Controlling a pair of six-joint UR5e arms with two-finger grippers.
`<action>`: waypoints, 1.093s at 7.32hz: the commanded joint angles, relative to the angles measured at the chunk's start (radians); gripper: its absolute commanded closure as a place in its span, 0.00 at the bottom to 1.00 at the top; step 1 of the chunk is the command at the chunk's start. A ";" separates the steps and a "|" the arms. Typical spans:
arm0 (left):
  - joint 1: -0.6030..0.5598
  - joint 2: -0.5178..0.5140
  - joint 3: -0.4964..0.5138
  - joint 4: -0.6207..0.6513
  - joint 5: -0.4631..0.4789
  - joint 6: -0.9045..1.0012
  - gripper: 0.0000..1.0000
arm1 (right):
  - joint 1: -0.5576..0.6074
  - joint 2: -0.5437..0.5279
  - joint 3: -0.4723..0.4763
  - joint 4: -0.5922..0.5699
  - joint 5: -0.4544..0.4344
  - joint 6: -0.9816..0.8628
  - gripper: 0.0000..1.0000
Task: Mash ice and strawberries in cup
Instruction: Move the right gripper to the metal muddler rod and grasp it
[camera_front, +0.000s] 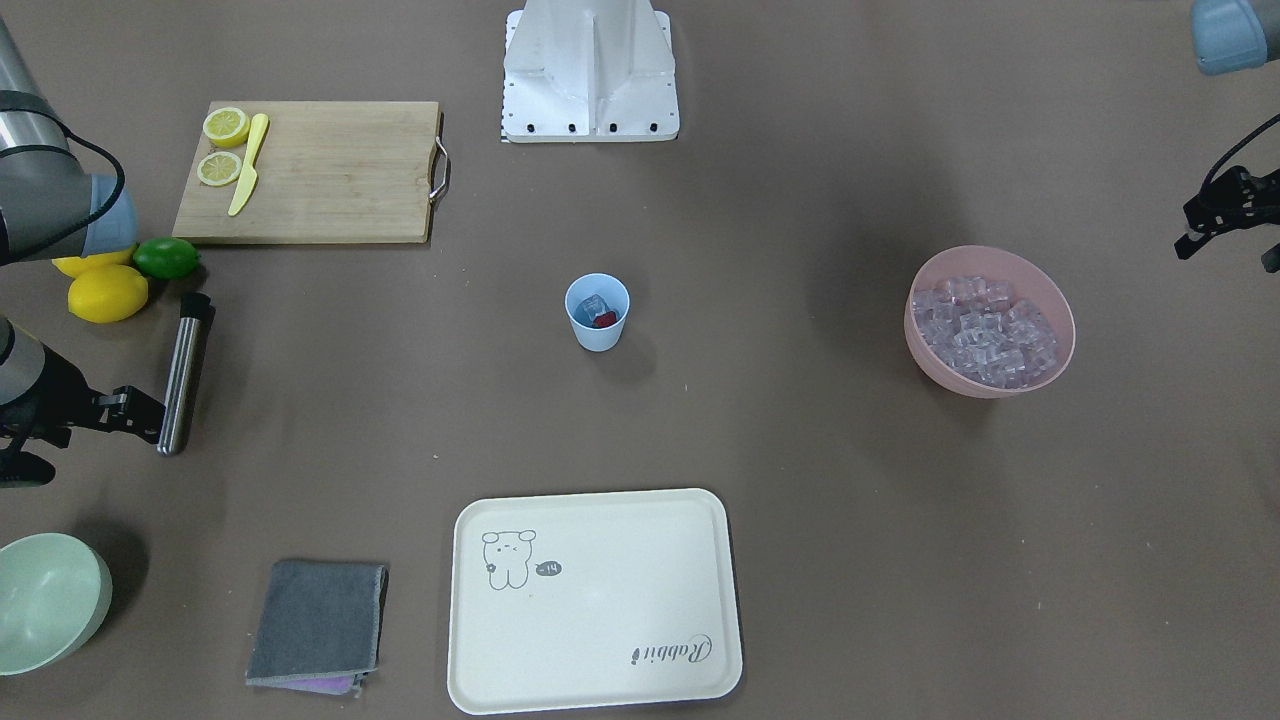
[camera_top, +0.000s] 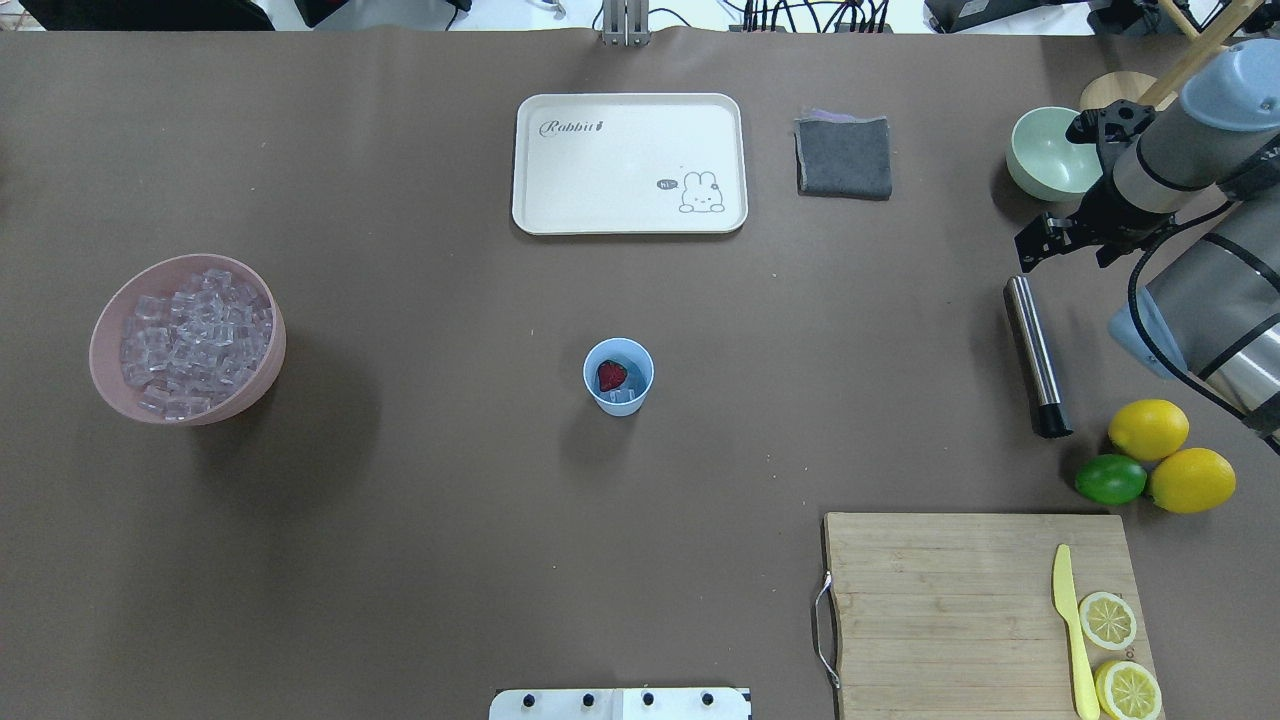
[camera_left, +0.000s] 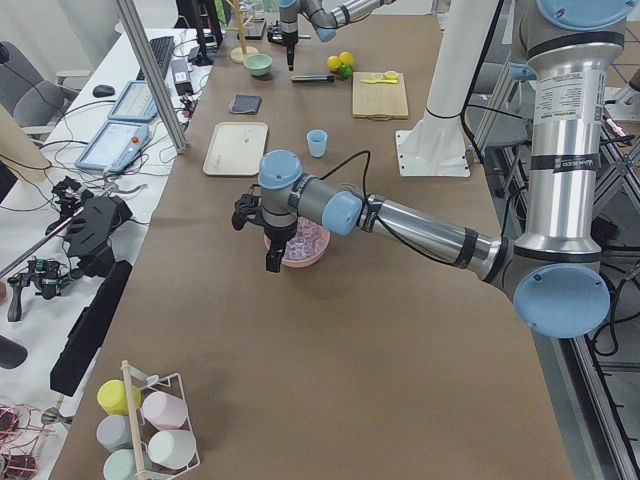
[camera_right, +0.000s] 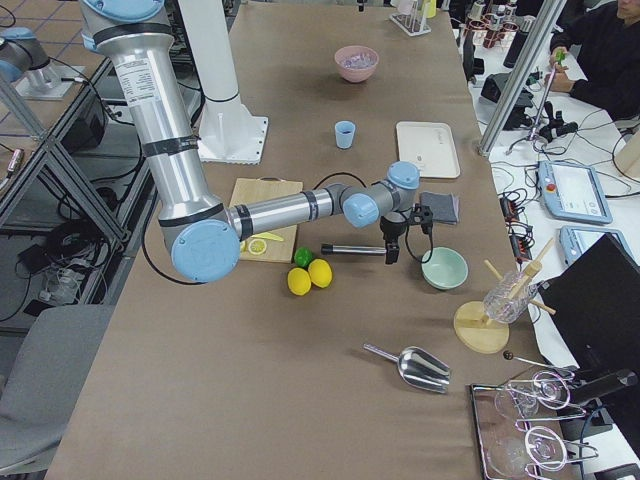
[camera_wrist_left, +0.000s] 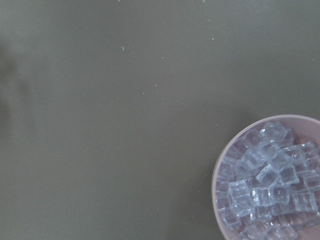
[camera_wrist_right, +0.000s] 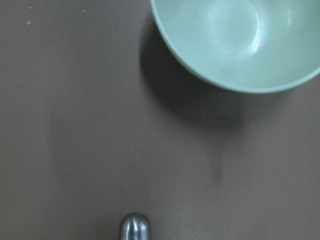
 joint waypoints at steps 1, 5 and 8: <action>-0.015 0.031 -0.002 -0.039 -0.002 0.002 0.03 | -0.054 0.020 -0.011 0.012 -0.001 0.091 0.00; -0.021 0.019 -0.005 -0.039 0.008 -0.012 0.02 | -0.079 -0.042 -0.013 0.094 -0.001 0.102 0.43; -0.021 0.022 -0.003 -0.039 0.009 -0.012 0.02 | -0.079 -0.031 0.002 0.094 0.008 0.102 1.00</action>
